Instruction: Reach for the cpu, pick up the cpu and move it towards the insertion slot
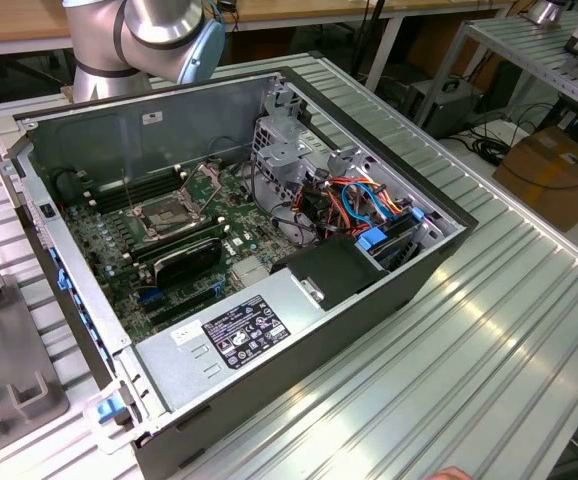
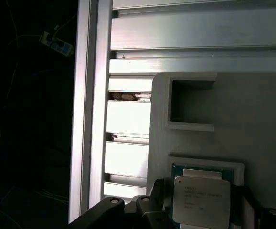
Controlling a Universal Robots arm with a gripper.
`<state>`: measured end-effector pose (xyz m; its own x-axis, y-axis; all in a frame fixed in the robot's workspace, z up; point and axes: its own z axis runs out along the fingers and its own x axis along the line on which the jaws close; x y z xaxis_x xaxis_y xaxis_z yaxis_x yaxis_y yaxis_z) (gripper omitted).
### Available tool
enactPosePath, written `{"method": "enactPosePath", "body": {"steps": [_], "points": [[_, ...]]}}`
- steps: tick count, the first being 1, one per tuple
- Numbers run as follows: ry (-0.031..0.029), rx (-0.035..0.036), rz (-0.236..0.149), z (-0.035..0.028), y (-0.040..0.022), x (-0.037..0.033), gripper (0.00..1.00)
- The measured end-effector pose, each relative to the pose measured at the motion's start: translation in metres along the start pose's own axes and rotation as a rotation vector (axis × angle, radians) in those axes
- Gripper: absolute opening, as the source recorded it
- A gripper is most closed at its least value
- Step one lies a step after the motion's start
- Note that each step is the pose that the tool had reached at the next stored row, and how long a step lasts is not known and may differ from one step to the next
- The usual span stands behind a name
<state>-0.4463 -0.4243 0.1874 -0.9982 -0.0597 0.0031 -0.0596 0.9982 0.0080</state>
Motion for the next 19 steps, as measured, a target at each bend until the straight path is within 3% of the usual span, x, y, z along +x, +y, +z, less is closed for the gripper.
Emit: {"method": "enactPosePath", "body": {"steps": [1, 3, 11, 19], "points": [[0.0000, 0.0000, 0.000, 0.0000, 0.0000, 0.0000, 0.66], [0.0001, 0.0001, 0.000, 0.0000, 0.0000, 0.0000, 0.55], [0.0002, 0.0001, 0.000, -0.0004, 0.0000, -0.0001, 0.55], [0.0003, 0.0013, 0.000, -0.0080, 0.0000, -0.0002, 0.55]]}}
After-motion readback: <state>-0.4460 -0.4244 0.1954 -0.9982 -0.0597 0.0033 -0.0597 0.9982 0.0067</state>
